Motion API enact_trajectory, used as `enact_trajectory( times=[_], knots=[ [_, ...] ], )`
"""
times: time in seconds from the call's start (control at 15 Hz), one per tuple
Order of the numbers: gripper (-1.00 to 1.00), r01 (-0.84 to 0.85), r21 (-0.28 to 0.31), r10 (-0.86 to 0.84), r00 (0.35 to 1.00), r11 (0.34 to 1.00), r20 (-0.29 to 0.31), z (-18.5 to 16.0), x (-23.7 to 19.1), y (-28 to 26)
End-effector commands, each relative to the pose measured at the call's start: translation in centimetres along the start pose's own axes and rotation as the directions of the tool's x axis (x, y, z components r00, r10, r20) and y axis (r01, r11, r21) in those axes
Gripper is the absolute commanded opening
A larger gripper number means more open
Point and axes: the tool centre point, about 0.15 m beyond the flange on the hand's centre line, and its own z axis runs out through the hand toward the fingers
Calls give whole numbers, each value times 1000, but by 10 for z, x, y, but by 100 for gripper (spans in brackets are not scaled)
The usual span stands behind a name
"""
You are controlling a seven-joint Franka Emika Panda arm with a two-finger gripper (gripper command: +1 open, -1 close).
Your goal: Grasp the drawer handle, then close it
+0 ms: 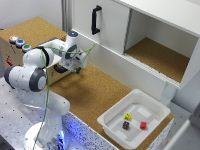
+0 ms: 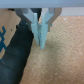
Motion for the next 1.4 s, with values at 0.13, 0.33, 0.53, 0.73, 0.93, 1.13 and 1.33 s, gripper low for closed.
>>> enact_trajectory(
  times=[0.13, 0.33, 0.53, 0.73, 0.93, 1.13, 1.33],
  knots=[
    [-100, -62, -31, 61, 998, 998, -23, 13, 19, -92],
    [-100, -69, -28, 68, 997, 997, -31, 14, 22, -117],
    [-100, -78, 2, 78, 997, 997, -24, 13, 23, -132],
    [-100, -92, -15, 91, 996, 996, -24, 10, 20, -134],
    [100, -178, -110, 174, 984, 978, -45, -11, 2, -98],
    [100, -226, -129, 215, 972, 966, -92, -36, -20, -41],
    [100, -186, -117, 177, 980, 975, -86, -43, -36, 7]
  ],
)
